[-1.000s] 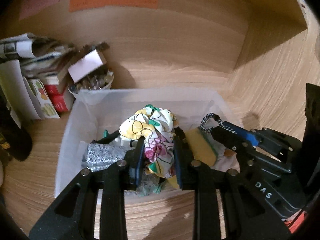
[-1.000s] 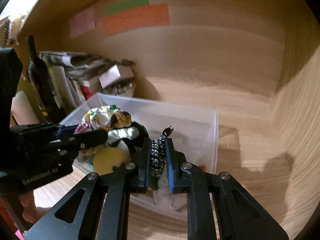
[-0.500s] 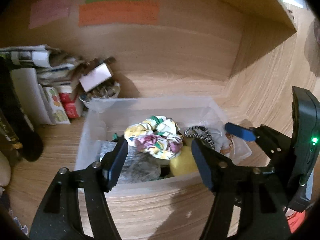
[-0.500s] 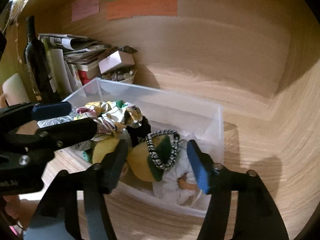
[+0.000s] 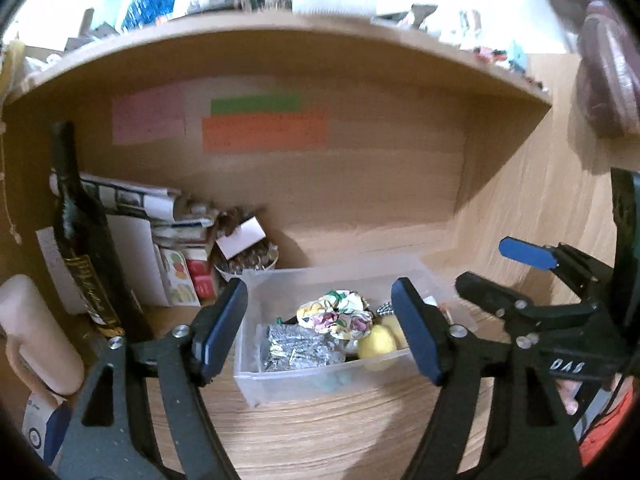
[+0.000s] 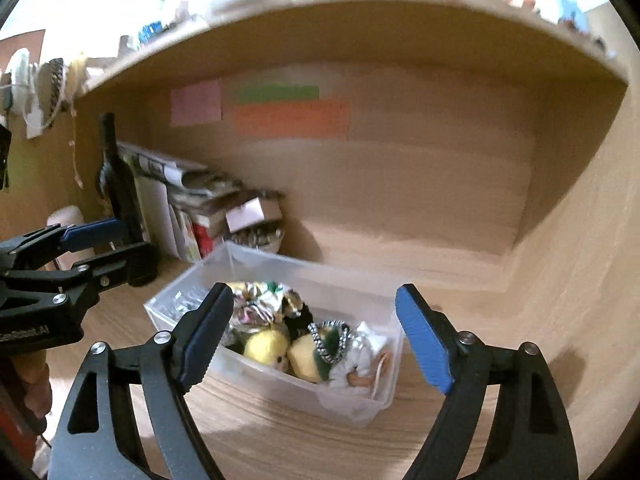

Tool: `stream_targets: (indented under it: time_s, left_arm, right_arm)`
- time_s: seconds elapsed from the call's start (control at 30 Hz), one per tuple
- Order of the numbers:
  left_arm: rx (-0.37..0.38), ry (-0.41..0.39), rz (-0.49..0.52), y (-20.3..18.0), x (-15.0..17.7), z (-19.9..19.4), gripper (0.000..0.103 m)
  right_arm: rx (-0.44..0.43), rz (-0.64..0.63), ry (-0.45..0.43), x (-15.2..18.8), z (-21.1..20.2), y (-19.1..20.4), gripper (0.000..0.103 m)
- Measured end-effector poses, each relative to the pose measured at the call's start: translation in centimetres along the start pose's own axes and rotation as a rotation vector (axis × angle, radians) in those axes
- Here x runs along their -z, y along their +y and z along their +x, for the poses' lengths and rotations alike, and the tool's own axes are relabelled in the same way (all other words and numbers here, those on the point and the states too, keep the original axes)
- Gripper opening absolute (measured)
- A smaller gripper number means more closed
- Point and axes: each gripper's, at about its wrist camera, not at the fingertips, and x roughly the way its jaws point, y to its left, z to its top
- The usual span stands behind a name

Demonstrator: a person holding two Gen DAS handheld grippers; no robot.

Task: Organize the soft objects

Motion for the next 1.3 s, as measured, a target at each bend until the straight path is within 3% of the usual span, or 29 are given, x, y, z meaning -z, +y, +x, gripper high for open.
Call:
stream_targets:
  time_s: [0.17,0.27,0.33,1.3]
  left_arm:
    - [-0.001,-0.063,0.005,-0.4,0.3,-2.4,0.096]
    - [-0.003,-0.095,0.0,-0.5,0.4,-3.7,0.101]
    - [-0.005,-0.112,-0.002,-0.5,0.5,-4.3,0.103]
    - [-0.017,-0.184,0.004,-1.1,1.3,-7.4,0.103]
  right_arm:
    - [-0.005,0.011,-0.073,-0.3,-3.1,0.3,0.087]
    - [0.012,0.002,-0.116,-0.1,-4.5,0.8,0.101]
    - [0.03,-0.004,-0.153,0.1,-5.5,1.2,0.103]
    - [0.029,0.02,-0.226,0.7,-9.5,1.9,0.103]
